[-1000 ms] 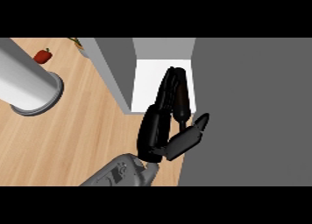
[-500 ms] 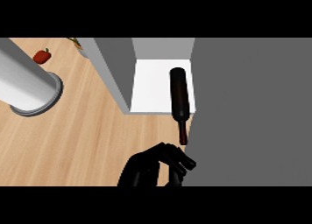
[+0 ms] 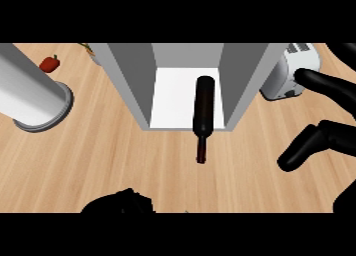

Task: Pick up the wine, place it into the cabinet and close the cabinet

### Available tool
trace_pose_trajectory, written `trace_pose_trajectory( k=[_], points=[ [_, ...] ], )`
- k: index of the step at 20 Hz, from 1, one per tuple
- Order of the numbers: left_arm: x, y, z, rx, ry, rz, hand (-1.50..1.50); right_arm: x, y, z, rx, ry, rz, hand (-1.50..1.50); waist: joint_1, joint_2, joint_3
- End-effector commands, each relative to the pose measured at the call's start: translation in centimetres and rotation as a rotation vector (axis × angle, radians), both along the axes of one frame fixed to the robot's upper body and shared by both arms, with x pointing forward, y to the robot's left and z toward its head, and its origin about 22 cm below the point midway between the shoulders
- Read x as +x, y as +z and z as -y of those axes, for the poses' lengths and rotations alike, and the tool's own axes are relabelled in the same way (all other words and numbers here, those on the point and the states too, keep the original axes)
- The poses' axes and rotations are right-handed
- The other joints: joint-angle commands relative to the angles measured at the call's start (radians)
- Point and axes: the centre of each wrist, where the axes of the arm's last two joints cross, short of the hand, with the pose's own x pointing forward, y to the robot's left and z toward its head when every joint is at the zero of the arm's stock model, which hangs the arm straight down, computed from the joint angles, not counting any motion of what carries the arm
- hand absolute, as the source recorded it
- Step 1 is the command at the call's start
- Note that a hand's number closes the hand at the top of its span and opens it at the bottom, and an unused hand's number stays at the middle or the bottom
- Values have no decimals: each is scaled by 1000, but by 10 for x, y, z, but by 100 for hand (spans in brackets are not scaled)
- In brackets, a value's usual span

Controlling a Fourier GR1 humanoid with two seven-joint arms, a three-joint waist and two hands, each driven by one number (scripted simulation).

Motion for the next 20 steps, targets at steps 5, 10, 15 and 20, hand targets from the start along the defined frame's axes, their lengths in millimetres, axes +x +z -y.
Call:
trace_pose_trajectory(
  k=[5, 10, 15, 20],
  points=[
    [-12, 8, -56, -27, -37, 42, 150, -18, -10, -36, -8, 342, -114, 150, 26, -5, -10],
    [-13, 16, -109, -28, 5, 41, 150, -19, -3, -64, -26, 364, -123, 150, 15, -5, -10],
    [-7, 10, -149, -12, 61, 64, 150, -24, -6, -120, -126, 411, -81, 150, 22, -8, -11],
    [-10, 23, -177, -7, 12, 44, 150, -7, -10, -167, -158, 341, -50, 150, 31, -5, -10]
  ],
)
